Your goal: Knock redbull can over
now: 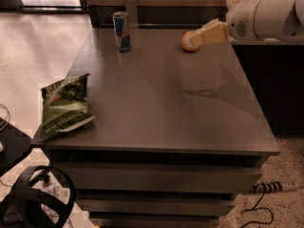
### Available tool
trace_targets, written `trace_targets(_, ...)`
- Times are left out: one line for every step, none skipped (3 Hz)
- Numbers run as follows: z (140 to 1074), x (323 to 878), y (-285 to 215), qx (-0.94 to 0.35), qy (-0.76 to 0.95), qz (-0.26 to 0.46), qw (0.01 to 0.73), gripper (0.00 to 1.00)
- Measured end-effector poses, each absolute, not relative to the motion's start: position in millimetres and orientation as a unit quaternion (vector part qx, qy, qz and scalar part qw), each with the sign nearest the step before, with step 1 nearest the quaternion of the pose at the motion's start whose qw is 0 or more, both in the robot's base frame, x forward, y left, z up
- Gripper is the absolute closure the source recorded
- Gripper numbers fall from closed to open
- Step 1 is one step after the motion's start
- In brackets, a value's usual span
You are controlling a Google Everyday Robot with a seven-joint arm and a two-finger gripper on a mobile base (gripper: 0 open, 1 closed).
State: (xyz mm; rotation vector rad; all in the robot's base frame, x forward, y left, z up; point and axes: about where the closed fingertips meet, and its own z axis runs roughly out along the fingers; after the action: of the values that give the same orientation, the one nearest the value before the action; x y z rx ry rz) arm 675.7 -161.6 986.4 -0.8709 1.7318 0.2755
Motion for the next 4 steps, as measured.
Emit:
trace_targets(982.5, 685.3, -152.7, -0.366, 0.733, 0.126, 0.559, 0.0)
trace_targets(975.3, 703.4, -129.4, -0.369, 0.727, 0.143, 0.562, 0.0)
trace_targets(962.4, 718.3, -100.5, -0.37, 0.719, 0.164, 0.565, 0.0)
trace_targets(945.0, 731.4, -73.0, -0.368, 0.71, 0.191, 0.57, 0.0)
